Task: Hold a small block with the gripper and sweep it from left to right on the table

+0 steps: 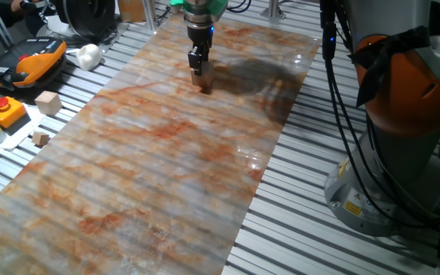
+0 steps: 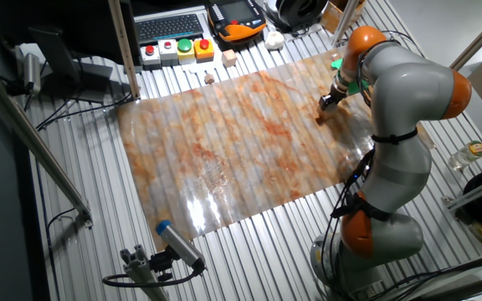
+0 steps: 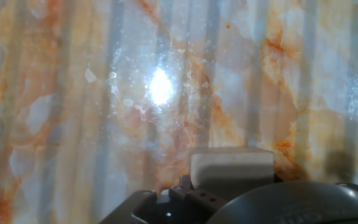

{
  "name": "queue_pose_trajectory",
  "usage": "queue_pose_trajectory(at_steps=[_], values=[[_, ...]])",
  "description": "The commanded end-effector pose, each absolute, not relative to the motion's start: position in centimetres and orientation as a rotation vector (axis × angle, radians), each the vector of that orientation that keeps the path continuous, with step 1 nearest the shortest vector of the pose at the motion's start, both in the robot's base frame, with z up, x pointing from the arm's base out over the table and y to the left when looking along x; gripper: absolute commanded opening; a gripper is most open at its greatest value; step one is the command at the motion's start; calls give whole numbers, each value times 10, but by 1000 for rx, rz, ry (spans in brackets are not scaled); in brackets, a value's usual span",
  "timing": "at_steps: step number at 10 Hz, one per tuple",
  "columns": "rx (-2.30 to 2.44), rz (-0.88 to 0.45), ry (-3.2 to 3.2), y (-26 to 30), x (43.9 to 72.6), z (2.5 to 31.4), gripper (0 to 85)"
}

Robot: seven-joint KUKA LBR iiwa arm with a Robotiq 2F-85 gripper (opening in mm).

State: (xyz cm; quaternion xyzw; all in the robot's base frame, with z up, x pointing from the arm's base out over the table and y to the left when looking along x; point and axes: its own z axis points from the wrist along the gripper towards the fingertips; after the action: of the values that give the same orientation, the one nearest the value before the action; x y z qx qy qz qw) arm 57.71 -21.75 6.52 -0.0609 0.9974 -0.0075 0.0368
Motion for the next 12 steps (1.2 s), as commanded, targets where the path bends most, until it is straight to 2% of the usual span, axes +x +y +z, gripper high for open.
queue_pose_trajectory(at_steps=[1, 12], values=[[-188, -19, 3063, -217, 577, 64, 0], [-172, -11, 3067, -208, 576, 62, 0]])
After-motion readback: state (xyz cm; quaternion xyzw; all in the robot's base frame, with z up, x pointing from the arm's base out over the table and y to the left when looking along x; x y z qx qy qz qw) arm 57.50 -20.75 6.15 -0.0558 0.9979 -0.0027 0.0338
